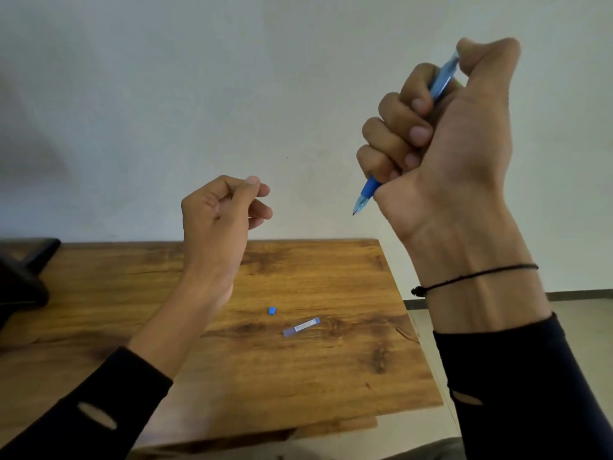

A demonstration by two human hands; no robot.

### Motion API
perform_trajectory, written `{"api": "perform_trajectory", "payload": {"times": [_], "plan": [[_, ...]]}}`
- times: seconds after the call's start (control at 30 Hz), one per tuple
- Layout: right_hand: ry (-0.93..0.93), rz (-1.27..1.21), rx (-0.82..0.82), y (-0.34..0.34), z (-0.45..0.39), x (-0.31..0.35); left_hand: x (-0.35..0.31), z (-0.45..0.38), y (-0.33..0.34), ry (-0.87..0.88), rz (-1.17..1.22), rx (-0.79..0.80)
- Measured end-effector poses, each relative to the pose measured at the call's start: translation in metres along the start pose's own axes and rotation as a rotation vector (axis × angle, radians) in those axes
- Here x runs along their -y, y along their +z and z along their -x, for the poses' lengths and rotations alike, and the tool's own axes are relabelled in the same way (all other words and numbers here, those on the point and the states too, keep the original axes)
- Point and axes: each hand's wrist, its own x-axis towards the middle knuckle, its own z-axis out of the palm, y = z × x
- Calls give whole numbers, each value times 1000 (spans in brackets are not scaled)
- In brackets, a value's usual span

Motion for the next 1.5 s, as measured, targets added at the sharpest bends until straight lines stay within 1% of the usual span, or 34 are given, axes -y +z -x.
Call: {"api": "perform_trajectory", "payload": {"times": [0.23, 0.6, 1.5], "plan": [[2, 8, -19, -4, -2, 2, 3, 2, 5, 6, -24, 23], [23, 79, -10, 1, -3, -3, 3, 1, 1, -14, -22, 7], [69, 47, -20, 0, -3, 0, 10, 1, 1, 5, -26, 21]]}}
